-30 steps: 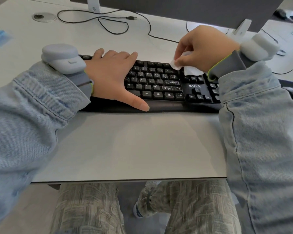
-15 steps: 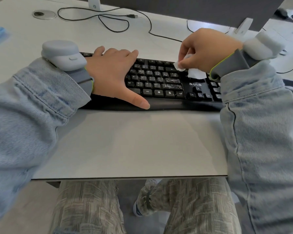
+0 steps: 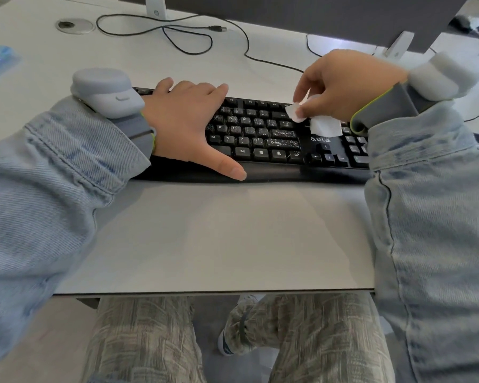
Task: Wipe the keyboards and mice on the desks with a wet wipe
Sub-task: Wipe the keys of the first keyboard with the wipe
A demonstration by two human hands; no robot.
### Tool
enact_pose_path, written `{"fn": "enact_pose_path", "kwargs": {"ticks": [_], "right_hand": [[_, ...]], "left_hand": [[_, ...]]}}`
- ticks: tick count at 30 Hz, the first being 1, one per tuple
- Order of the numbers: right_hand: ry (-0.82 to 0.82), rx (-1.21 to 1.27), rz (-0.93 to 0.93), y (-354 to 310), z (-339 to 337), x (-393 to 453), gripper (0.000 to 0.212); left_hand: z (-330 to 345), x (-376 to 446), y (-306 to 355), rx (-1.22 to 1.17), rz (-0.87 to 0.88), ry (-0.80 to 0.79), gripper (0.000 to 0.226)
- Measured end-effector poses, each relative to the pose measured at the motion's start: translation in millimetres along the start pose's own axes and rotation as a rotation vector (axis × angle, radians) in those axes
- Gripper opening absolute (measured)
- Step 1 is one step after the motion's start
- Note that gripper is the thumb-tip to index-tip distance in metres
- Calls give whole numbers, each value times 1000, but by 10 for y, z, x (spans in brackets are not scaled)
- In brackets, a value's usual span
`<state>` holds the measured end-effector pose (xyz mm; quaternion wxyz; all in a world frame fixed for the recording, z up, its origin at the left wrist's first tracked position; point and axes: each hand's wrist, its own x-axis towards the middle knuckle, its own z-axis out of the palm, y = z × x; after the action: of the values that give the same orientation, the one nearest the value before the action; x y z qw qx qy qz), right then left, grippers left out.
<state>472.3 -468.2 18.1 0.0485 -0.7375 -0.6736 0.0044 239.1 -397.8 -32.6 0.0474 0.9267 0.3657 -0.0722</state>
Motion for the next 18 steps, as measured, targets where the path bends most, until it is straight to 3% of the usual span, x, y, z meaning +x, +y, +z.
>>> {"fn": "enact_pose_path", "kwargs": {"ticks": [4, 10, 18], "right_hand": [[34, 52, -49, -29, -80, -58, 2], [-5, 28, -134, -213, 29, -71, 6], [-18, -33, -25, -84, -33, -95, 6]], "left_hand": [[-5, 2, -8, 2, -3, 0, 161], [4, -4, 4, -7, -2, -4, 161], [-1, 13, -4, 3, 2, -4, 161]]}}
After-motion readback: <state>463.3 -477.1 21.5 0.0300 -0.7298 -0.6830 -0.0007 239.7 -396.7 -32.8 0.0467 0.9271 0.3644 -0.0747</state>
